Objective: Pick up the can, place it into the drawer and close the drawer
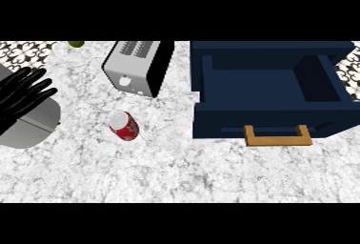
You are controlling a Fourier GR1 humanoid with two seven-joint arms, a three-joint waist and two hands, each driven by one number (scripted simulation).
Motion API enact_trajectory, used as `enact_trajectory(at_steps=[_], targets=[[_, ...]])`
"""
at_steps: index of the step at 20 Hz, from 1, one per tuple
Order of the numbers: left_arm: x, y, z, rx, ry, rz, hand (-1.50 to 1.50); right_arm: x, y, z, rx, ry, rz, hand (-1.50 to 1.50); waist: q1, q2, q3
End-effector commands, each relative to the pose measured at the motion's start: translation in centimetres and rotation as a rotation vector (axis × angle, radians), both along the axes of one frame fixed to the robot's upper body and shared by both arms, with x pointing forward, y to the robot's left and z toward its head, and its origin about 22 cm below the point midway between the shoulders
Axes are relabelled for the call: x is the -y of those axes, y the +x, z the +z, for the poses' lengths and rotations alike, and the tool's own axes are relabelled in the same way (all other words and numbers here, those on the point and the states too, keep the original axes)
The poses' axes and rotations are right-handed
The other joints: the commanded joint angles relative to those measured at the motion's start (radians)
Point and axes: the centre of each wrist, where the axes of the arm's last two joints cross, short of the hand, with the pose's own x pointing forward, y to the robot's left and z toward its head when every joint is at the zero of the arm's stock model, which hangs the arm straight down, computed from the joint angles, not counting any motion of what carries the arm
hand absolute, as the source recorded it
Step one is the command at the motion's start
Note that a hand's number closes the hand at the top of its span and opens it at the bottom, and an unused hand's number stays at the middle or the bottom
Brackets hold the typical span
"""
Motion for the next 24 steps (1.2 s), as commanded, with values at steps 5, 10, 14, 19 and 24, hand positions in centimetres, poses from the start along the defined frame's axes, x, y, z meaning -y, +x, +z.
enact_trajectory(at_steps=[5,10,14,19,24], targets=[[1.7,0.9,-1.3,-0.136,-0.081,-0.020,-1.50,2.6,-3.0,0.4,0.011,0.000,0.003,-1.50,-0.004,-0.001,0.000],[1.4,2.8,-0.2,-0.188,-0.100,-0.017,-1.50,3.0,-1.8,-0.8,0.017,0.009,0.014,-1.50,0.000,0.000,0.000],[5.7,2.4,-2.0,-0.193,-0.092,-0.024,-1.50,3.3,-3.0,0.4,-0.002,0.004,0.005,-1.50,0.001,0.000,0.000],[7.0,4.2,-5.5,-0.214,-0.069,-0.009,-1.50,2.9,-3.5,0.9,-0.005,0.008,0.014,-1.50,-0.002,0.001,-0.001],[6.5,4.5,-8.2,-0.220,-0.043,-0.007,-1.50,3.5,-6.1,0.4,-0.004,0.018,0.013,-1.50,-0.005,0.000,-0.001]])
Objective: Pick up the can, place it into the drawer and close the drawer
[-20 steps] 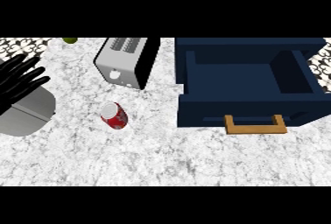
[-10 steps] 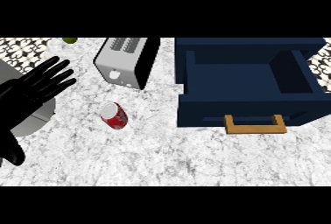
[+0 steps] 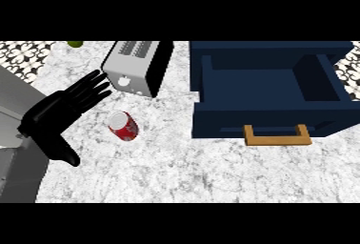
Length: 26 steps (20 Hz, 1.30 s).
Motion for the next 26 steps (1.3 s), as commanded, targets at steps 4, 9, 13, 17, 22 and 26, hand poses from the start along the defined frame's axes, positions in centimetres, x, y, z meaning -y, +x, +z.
enact_trajectory(at_steps=[4,9,13,17,22,26], targets=[[0.3,1.2,-2.5,-0.007,0.043,0.023,-1.50,1.3,-1.3,1.5,0.004,-0.015,0.001,-1.50,-0.001,0.000,0.000],[0.3,0.7,-5.5,-0.024,0.068,0.062,-1.50,2.2,-1.2,-1.0,-0.005,-0.017,-0.006,-1.50,0.001,0.000,0.000],[-1.5,0.1,-8.5,-0.025,0.074,0.096,-1.50,1.3,-3.2,1.2,0.010,-0.004,0.004,-1.50,-0.004,0.000,0.000],[-2.1,1.2,-10.2,-0.020,0.085,0.133,-1.50,3.2,-1.7,-2.1,0.012,0.007,-0.003,-1.50,-0.006,0.003,0.000],[-2.9,1.4,-12.4,-0.012,0.094,0.161,-1.50,1.3,-1.2,-0.1,0.003,-0.007,0.004,-1.50,-0.006,0.004,-0.001],[-2.5,1.1,-14.2,-0.043,0.113,0.161,-1.50,2.6,-2.3,0.8,0.021,-0.002,0.002,-1.50,-0.011,0.004,-0.001]])
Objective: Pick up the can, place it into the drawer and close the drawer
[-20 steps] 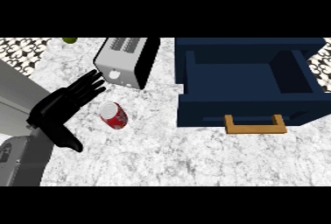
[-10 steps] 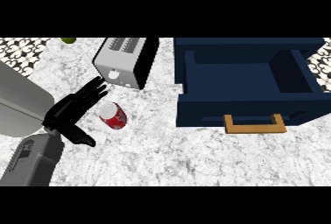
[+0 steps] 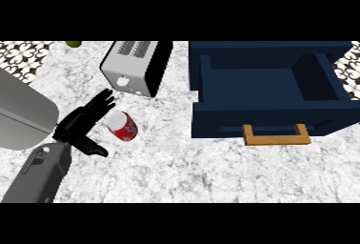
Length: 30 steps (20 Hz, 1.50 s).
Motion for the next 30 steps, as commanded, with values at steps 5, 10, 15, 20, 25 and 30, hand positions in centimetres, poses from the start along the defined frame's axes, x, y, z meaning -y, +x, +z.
enact_trajectory(at_steps=[5,10,15,20,25,30], targets=[[-1.5,-0.4,-2.0,-0.031,0.019,0.006,-1.50,0.3,-1.4,0.5,-0.006,0.001,0.020,-1.50,0.000,-0.002,0.000],[0.3,-0.9,-4.5,-0.081,-0.012,0.008,-1.50,-0.1,0.1,0.8,-0.009,-0.016,0.006,-1.50,-0.006,0.003,-0.001],[1.2,-1.6,-5.7,-0.082,-0.008,0.010,-1.50,1.5,0.1,1.7,0.016,-0.013,0.013,-1.50,-0.020,0.009,-0.002],[1.4,-0.9,-5.4,-0.096,-0.073,-0.004,-1.50,0.5,0.4,2.5,0.010,0.023,0.032,-1.50,-0.015,0.008,-0.002],[2.8,0.5,-4.5,-0.123,-0.110,0.004,-1.50,0.3,-0.3,1.8,-0.008,0.006,0.033,-1.50,-0.011,0.005,-0.001],[3.3,-1.3,-6.4,-0.171,-0.166,-0.089,1.50,-0.6,-1.3,1.3,-0.013,0.026,0.027,-1.50,-0.018,0.007,-0.002]])
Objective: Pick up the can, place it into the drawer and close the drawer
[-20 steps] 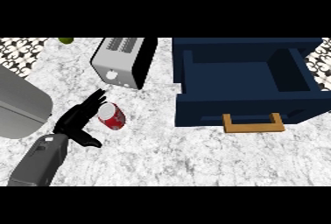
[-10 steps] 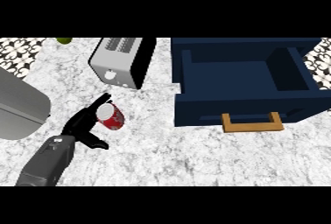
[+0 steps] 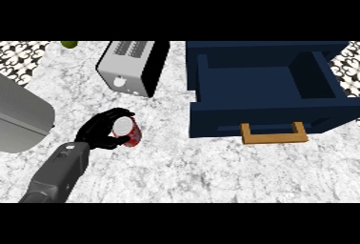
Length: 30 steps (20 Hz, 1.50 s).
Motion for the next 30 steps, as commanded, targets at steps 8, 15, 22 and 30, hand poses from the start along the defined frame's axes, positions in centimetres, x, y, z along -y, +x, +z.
enact_trajectory(at_steps=[8,15,22,30], targets=[[3.5,3.1,2.4,0.067,-0.159,-0.185,1.50,-0.8,-0.4,-0.3,-0.002,0.014,-0.012,-1.50,0.007,-0.004,0.001],[3.7,0.9,0.3,0.147,-0.163,0.378,1.50,-0.7,-1.2,-0.5,-0.006,0.011,-0.052,-1.50,0.054,-0.018,0.003],[7.5,2.5,2.7,0.217,-0.162,0.485,1.50,-0.9,-2.1,-0.2,-0.002,0.005,-0.073,-1.50,0.050,-0.022,0.005],[9.7,4.2,10.7,0.315,-0.121,0.442,1.50,-1.0,-1.5,-0.8,-0.016,0.023,-0.065,-1.50,0.057,-0.024,0.005]])
